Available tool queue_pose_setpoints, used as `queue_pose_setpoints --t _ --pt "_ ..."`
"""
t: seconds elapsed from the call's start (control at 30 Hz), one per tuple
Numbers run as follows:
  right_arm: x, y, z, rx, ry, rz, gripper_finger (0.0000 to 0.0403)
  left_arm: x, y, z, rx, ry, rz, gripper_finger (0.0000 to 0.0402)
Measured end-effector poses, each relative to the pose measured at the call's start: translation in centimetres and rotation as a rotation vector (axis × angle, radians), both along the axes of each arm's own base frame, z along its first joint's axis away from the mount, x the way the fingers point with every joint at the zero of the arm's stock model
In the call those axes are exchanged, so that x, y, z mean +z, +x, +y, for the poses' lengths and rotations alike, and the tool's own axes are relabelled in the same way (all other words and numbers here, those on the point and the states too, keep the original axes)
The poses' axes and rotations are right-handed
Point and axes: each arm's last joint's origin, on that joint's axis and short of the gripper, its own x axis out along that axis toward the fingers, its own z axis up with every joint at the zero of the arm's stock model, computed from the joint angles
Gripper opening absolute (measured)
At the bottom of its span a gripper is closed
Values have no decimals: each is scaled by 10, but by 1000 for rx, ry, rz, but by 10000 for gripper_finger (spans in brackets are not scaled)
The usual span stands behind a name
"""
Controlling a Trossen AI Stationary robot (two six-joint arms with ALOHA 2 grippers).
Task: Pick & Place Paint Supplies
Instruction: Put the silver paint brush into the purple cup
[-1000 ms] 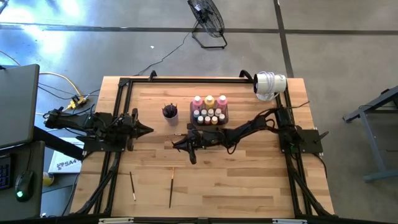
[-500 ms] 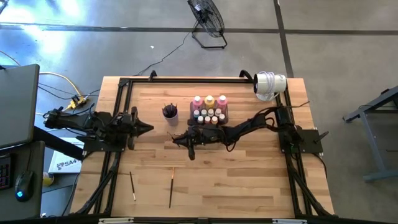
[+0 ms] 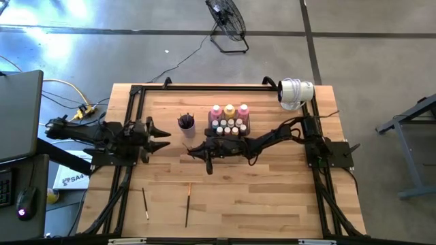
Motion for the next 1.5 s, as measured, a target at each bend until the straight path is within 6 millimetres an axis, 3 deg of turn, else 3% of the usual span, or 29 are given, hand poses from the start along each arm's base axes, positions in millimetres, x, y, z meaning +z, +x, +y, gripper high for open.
queue_pose_setpoints --t 0.2,0.57,1.03,1.5 --pt "3 2 0 0 -3 -6 6 3 24 -5 -6 58 -13 173" --pt "1 2 -1 -27 -4 13 6 -3 52 -13 -82 79 -1 173" --pt "0 2 -1 -27 -5 24 5 -4 65 -16 -75 59 -28 168" --pt "0 2 -1 -24 -5 24 5 -4 65 -16 -65 55 -28 25"
